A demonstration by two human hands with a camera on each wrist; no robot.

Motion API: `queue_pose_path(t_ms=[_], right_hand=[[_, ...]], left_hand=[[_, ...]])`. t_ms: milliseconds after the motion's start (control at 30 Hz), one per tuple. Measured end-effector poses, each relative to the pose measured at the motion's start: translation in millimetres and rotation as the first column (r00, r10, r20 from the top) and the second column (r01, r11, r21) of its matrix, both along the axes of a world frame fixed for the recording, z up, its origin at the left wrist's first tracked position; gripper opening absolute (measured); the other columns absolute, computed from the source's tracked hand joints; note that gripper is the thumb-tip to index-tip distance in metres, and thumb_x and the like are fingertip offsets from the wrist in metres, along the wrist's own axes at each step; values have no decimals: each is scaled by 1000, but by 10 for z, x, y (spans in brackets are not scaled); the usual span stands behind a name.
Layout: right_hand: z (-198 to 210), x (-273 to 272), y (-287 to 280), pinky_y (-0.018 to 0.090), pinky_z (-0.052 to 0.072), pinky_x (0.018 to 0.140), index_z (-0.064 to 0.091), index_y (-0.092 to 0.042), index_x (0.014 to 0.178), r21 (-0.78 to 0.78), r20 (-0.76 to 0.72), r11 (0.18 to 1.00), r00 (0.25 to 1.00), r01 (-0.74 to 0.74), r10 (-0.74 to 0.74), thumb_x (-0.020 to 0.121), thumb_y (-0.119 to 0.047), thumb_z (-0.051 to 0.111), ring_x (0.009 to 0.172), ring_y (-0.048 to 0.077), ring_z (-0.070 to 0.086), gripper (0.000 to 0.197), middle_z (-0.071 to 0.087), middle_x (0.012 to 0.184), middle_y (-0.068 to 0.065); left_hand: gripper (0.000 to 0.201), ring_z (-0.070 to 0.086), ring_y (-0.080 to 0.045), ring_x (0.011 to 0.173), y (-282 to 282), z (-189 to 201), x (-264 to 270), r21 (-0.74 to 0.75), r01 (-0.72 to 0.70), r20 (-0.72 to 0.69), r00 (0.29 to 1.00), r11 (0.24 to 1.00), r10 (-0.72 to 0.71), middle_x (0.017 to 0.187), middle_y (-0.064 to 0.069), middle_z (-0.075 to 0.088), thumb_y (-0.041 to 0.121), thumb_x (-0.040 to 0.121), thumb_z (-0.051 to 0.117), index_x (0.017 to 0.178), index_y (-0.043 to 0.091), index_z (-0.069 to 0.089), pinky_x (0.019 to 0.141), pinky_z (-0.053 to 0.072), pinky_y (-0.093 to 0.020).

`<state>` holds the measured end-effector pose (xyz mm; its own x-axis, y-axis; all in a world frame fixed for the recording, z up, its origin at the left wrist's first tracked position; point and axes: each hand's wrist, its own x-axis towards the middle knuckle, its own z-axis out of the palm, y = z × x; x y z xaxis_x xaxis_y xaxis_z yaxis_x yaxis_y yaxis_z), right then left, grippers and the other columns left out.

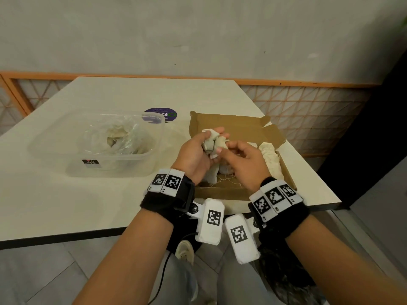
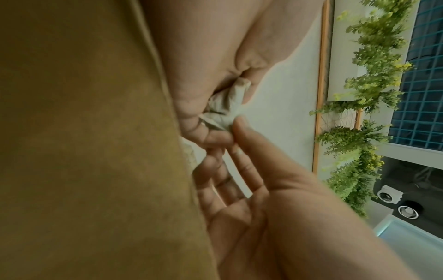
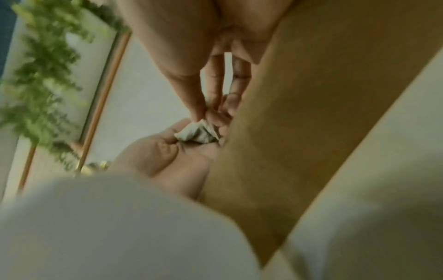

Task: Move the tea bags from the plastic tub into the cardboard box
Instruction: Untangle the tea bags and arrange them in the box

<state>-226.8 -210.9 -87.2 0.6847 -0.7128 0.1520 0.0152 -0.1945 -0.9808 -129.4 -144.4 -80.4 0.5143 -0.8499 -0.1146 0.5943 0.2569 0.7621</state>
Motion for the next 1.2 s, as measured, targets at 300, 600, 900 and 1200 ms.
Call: queue_pose_path(t_ms=[300,600,900,1200], right_hand=[[-14,-141,-199,16,49,57,56,-14,83,496,368,861,925,-112,-92,87,0,55,70,10,65,15,69,75,-1],[-14,-113,-196,25,54,72,56,-14,92,480,303,859,953,-177,27,88,-4,56,77,10,68,10,71,83,-1],[9,-114,-205,16,39,54,59,-20,82,483,283,866,959,-130,-14,89,-10,57,64,6,52,12,63,75,-4],[29,-124,-183,19,38,57,59,-24,88,493,267,862,964,-117,-22,90,-23,57,70,8,53,3,64,84,-5]], left_hand=[[28,56,-14,72,-30,-26,30,-35,-135,0,991,990,135,82,-5,60,14,99,33,105,10,60,58,49,-22],[8,39,-1,48,-28,-50,-47,122,-56,366,930,991,7,66,5,49,12,88,64,82,17,61,42,30,-11],[5,36,-3,46,-45,-51,-57,107,-90,356,933,990,47,70,2,51,17,87,66,86,19,61,39,26,-13],[16,34,-5,48,-49,-68,-31,99,-154,354,929,983,110,63,4,48,10,88,64,75,19,62,42,30,-13]])
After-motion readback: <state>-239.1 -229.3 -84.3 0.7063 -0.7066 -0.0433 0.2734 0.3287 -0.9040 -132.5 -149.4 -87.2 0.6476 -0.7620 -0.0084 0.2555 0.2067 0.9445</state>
